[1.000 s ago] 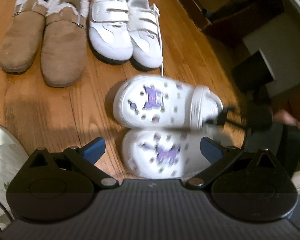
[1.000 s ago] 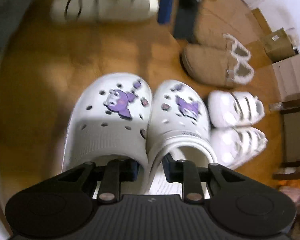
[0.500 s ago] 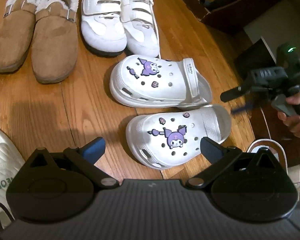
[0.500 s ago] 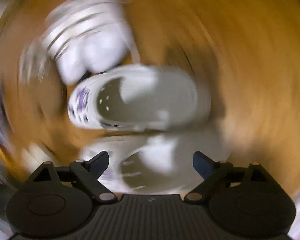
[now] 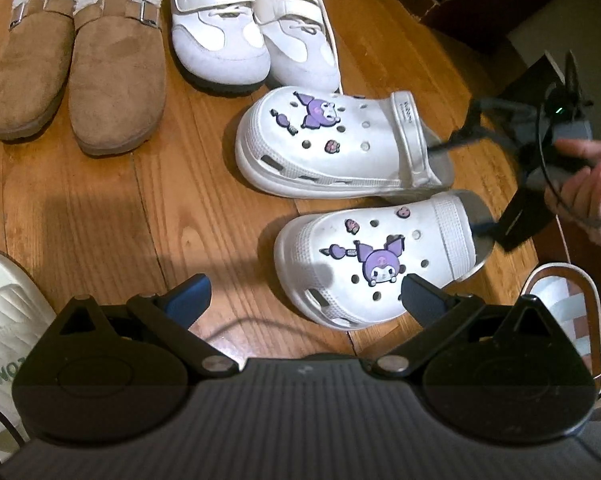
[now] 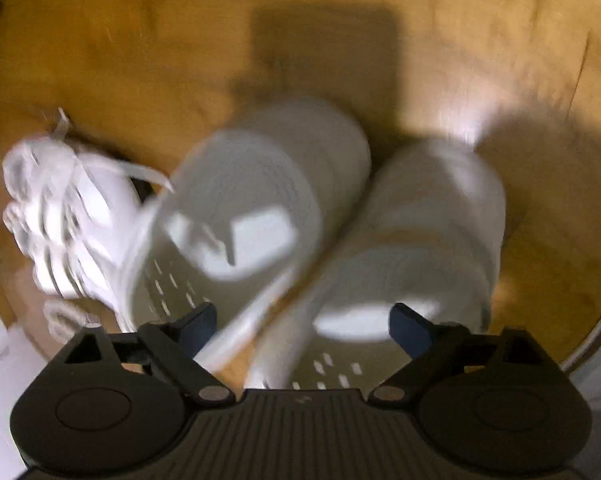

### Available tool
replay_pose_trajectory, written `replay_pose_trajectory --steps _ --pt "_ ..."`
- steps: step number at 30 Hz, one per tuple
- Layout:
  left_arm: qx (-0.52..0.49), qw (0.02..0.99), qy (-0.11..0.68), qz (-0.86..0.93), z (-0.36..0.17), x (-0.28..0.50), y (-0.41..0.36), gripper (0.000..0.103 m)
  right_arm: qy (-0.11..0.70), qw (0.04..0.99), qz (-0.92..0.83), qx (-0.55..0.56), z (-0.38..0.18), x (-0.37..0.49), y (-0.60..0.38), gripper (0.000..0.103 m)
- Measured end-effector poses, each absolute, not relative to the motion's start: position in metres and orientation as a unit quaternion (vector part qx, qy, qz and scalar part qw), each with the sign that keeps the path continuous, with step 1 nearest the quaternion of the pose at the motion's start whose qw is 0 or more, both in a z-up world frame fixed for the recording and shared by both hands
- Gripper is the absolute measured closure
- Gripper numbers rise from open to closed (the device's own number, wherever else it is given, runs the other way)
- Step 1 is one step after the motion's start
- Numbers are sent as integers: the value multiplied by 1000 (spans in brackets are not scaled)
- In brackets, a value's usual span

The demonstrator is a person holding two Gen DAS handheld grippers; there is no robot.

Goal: Organize scattered shoes
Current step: 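Carry the clogs with the right gripper toward the white sneakers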

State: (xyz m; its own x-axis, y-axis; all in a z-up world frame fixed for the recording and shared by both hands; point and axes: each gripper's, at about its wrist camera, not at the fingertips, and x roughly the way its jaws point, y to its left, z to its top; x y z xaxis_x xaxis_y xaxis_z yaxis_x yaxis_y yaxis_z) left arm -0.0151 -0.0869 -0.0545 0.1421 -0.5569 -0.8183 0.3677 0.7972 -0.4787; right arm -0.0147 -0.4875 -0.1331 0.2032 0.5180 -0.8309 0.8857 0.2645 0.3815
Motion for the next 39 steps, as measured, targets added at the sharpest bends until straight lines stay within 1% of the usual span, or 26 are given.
replay_pose_trajectory --steps 3,6,9,10,11,12,14,16,18,19,20,22,24,26,27,28,29,30,32,33,34,35,36,39 --pt "-87 746 582 -312 -57 -15 -86 0 635 484 -166 579 -148 -15 -479 8" --pt "-85 747 585 -304 -58 -16 -83 0 652 478 -162 566 -150 -3 -464 0" --pt "-85 750 583 -300 -56 -17 -79 0 673 468 -155 552 -155 10 -458 1" --pt "-87 750 583 -299 -56 -17 -78 0 678 475 -137 543 -155 16 -455 7" --pt "-92 750 584 -296 -56 -16 -77 0 688 500 -118 512 -149 23 -450 11" --pt "-96 750 585 -293 -57 -14 -76 0 696 524 -99 481 -143 31 -444 30" --pt "-102 745 594 -285 -63 -12 -75 0 711 562 -66 418 -130 41 -433 37" --pt "-101 743 599 -279 -67 -10 -75 0 714 589 -35 377 -121 45 -428 55" --pt "-99 747 596 -278 -66 -11 -77 0 710 608 -11 355 -115 47 -428 65" --pt "-97 751 590 -281 -64 -12 -78 0 708 619 1 340 -112 48 -428 68" --pt "-95 754 584 -285 -62 -13 -79 0 708 625 7 330 -110 48 -427 69" --pt "-91 760 572 -294 -58 -15 -83 0 719 640 44 268 -105 53 -419 69" --pt "-82 764 564 -302 -55 -17 -89 0 734 623 54 265 -109 55 -418 70" --pt "-74 767 558 -308 -52 -19 -95 0 750 594 57 286 -118 59 -419 66" --pt "-69 769 555 -309 -51 -20 -98 0 758 579 57 296 -123 61 -420 50" --pt "-63 771 551 -313 -50 -21 -103 0 774 551 42 309 -134 63 -420 22" --pt "-59 770 550 -316 -50 -22 -107 0 783 539 34 308 -140 64 -419 11" --pt "-55 769 551 -320 -51 -23 -111 0 799 521 23 299 -151 66 -414 5" --pt "-49 768 552 -322 -51 -24 -116 0 817 515 22 259 -156 73 -400 7" --pt "-43 768 553 -321 -52 -25 -120 0 815 528 22 236 -151 75 -391 18" --pt "-37 768 554 -319 -52 -26 -123 0 808 546 42 220 -144 75 -383 58" --pt "-31 768 556 -317 -53 -27 -127 0 803 554 57 211 -139 76 -379 60" --pt "-28 768 557 -316 -54 -27 -129 0 799 570 73 179 -130 75 -372 66" --pt "-30 768 559 -312 -54 -27 -128 0 795 589 96 107 -115 67 -363 74"
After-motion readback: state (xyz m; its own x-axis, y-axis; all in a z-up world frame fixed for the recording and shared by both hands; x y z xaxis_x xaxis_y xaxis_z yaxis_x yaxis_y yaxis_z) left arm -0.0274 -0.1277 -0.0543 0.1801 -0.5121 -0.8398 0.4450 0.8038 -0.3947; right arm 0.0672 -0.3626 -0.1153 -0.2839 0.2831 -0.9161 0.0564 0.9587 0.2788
